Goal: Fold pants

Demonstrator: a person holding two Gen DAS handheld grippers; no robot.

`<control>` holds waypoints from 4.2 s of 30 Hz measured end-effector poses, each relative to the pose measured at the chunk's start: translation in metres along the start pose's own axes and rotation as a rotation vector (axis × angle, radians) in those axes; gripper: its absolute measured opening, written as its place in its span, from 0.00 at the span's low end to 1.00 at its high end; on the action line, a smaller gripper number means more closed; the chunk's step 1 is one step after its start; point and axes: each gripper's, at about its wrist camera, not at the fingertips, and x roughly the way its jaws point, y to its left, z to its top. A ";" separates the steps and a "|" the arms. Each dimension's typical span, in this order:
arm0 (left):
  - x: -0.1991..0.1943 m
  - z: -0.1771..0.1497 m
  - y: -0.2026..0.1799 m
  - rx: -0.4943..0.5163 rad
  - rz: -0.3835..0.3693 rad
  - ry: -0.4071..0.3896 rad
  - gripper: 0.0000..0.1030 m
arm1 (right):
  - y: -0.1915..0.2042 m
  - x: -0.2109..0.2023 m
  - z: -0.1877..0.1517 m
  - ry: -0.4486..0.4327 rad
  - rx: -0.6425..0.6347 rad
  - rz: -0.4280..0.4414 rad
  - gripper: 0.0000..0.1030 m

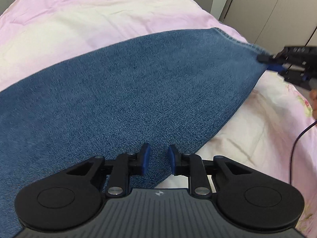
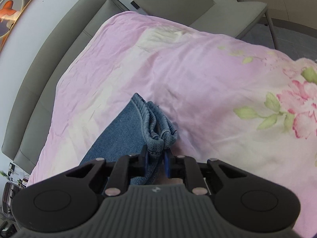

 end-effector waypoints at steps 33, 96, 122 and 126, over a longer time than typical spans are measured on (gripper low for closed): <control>-0.146 -0.133 0.212 -0.490 0.021 -0.253 0.26 | 0.377 0.035 -0.242 0.285 -0.879 0.177 0.09; -0.084 -0.101 0.224 -0.498 -0.013 -0.165 0.13 | 0.277 0.059 -0.160 0.270 -1.028 -0.073 0.14; -0.074 -0.093 0.229 -0.448 -0.016 -0.130 0.23 | 0.279 0.087 -0.168 0.514 -1.103 -0.088 0.11; -0.075 -0.091 0.226 -0.448 -0.010 -0.129 0.23 | 0.261 0.048 -0.195 0.559 -1.156 -0.074 0.11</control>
